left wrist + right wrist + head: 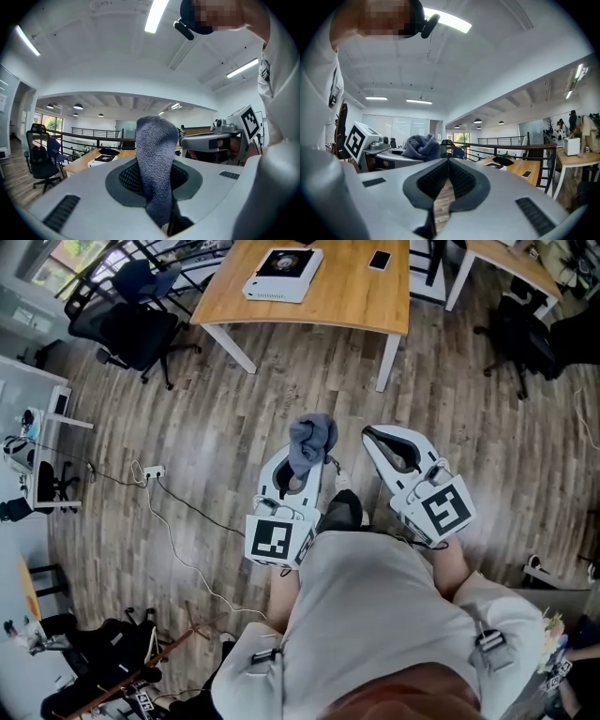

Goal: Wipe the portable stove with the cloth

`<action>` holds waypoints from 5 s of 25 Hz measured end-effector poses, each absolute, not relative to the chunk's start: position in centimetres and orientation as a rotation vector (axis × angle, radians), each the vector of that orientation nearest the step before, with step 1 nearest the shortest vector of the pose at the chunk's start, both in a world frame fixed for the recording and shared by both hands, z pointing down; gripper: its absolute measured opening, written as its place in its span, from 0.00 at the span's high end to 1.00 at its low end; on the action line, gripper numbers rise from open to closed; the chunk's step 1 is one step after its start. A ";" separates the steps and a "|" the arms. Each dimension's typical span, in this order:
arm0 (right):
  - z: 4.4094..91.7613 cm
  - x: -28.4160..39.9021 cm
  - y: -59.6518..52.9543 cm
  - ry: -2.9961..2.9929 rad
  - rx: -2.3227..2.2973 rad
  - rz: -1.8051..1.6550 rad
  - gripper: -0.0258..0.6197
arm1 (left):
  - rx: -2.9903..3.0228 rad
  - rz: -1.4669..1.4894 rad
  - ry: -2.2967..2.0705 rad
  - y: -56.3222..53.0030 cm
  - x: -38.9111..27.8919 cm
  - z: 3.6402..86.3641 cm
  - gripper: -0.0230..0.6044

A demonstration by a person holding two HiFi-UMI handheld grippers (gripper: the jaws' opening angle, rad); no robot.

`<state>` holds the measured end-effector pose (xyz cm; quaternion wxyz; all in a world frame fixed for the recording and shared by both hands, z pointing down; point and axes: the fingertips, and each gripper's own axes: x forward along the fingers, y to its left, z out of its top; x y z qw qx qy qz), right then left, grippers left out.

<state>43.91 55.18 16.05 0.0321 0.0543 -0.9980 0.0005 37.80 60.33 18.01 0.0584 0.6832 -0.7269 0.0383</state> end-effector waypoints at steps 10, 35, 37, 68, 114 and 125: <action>15.7 37.0 51.0 -3.054 0.146 -0.009 0.93 | 2.093 0.092 -2.162 55.0 31.9 18.6 0.81; 17.1 27.4 40.4 -3.014 0.201 0.018 0.93 | 2.094 0.092 -2.125 44.8 21.8 19.4 0.81; 17.1 26.4 38.8 -3.030 0.191 0.020 0.93 | 2.080 0.090 -2.138 43.3 20.8 19.6 0.81; 17.3 15.2 19.0 -3.047 0.074 0.078 0.93 | 1.955 0.140 -2.212 24.9 9.3 20.0 0.81; 22.8 -3.1 -0.5 -2.915 0.366 0.164 0.93 | 2.135 0.239 -1.910 3.9 -9.1 23.8 0.81; 25.1 -3.1 -7.1 -2.879 0.352 0.285 0.93 | 2.091 0.299 -1.901 -2.8 -10.3 25.5 0.81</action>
